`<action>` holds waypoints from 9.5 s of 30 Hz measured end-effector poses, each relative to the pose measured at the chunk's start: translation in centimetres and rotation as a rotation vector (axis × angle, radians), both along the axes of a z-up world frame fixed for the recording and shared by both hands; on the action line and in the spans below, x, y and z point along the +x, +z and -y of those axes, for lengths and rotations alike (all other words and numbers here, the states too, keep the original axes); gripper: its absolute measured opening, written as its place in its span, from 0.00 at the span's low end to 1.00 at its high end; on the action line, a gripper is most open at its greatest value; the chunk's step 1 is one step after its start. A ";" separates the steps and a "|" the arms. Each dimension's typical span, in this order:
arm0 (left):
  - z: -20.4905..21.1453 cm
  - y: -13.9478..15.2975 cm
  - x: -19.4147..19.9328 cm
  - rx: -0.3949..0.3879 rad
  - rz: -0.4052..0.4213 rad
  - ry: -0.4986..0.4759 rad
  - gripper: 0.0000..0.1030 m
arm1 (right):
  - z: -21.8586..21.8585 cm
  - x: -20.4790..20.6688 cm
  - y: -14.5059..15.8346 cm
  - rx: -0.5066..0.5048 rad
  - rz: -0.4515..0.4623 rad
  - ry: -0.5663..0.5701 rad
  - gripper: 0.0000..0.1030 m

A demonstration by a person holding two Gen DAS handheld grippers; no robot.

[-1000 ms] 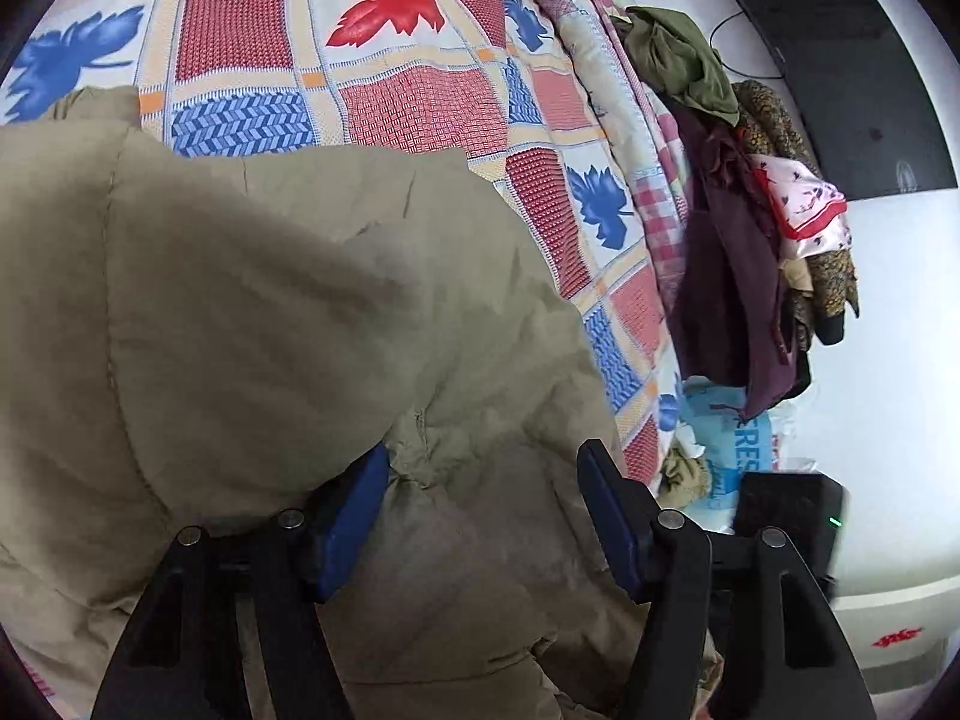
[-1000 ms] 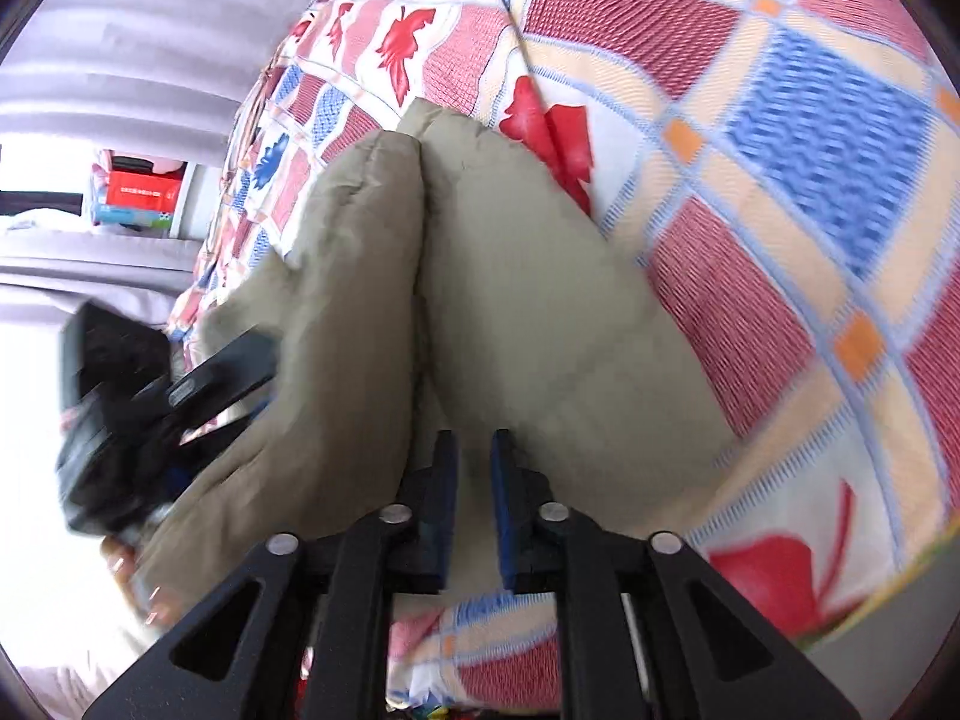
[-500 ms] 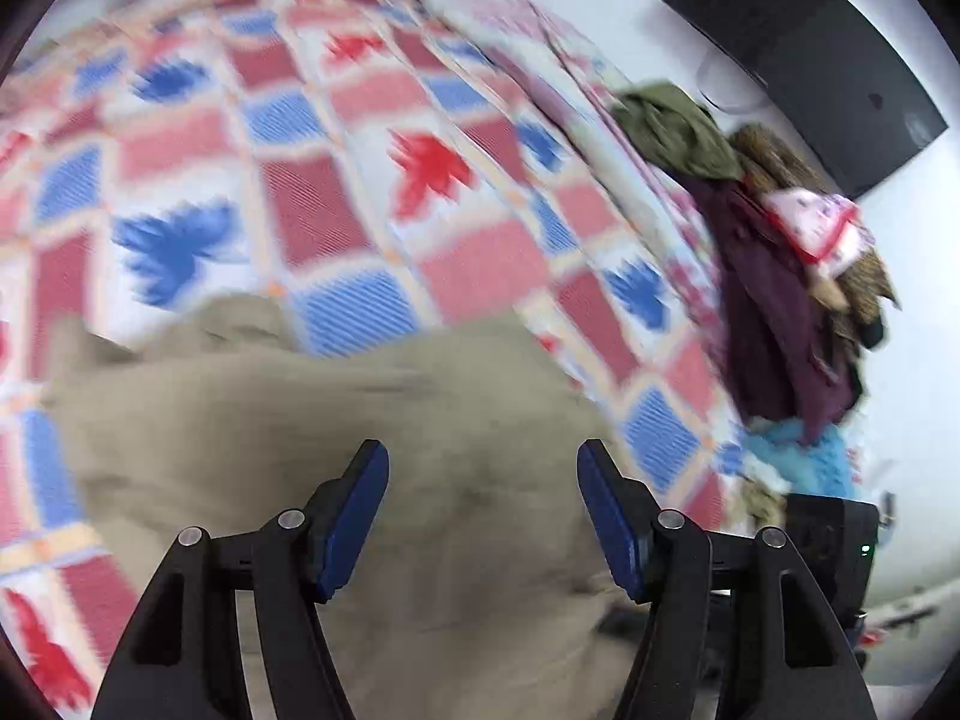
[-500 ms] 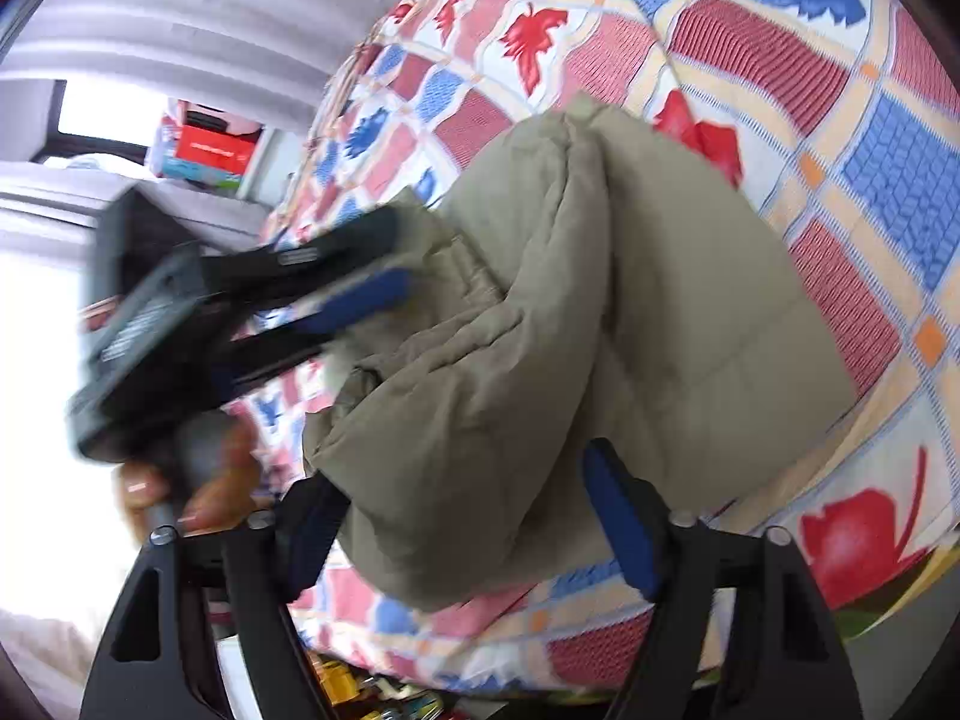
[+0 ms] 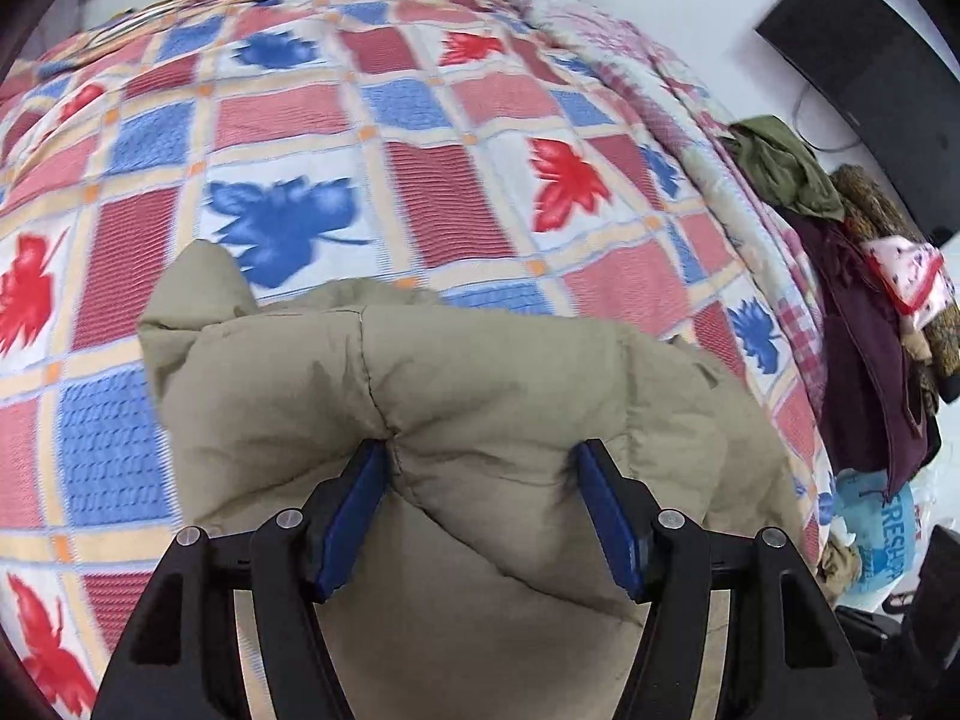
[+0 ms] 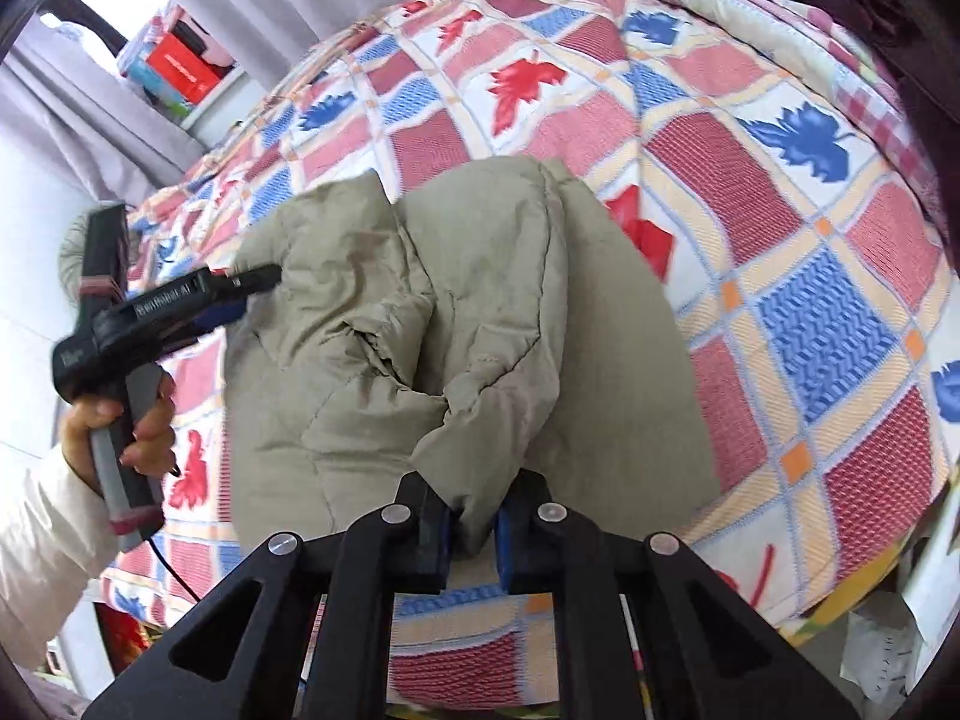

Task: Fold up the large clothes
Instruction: 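Lower the folded bundle onto the bed and press it with both tools, then open both tools and move them to the bundle's folded edge, then grasp the khaki bundle with both tools and lift it, rolling it over, then lower the rolled bundle onto the quilt and press it with both tools, then open both tools and pull them back from the folded bundle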

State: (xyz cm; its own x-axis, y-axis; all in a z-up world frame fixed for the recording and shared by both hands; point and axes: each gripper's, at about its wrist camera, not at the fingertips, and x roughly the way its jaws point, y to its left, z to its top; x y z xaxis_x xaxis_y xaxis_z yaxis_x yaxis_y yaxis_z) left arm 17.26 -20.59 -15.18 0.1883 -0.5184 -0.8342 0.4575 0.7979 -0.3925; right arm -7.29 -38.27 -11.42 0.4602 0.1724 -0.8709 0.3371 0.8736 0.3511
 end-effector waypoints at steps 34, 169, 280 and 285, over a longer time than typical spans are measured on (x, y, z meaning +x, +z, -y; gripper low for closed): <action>7.3 -1.8 -2.3 0.104 0.056 -0.063 0.64 | 2.9 3.1 -2.4 -0.077 -0.047 0.073 0.22; -25.0 -1.3 11.9 -0.237 -0.109 0.335 0.68 | -8.0 26.8 -6.2 0.482 0.009 0.370 0.42; -25.8 1.1 -2.5 0.283 -0.014 0.443 0.90 | -17.7 16.9 -4.1 0.048 -0.133 0.286 0.18; -26.5 3.4 -5.0 0.294 -0.012 0.445 0.90 | -17.9 15.5 -2.6 0.041 -0.146 0.283 0.18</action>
State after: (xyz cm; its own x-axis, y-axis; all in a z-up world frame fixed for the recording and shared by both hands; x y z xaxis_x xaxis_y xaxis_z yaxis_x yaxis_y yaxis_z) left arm 12.26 5.95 -11.75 0.3266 -0.1342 -0.9356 0.0462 0.9910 -0.1260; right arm 8.19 -20.38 -13.97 0.2592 0.3123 -0.9139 0.1325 0.9258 0.3539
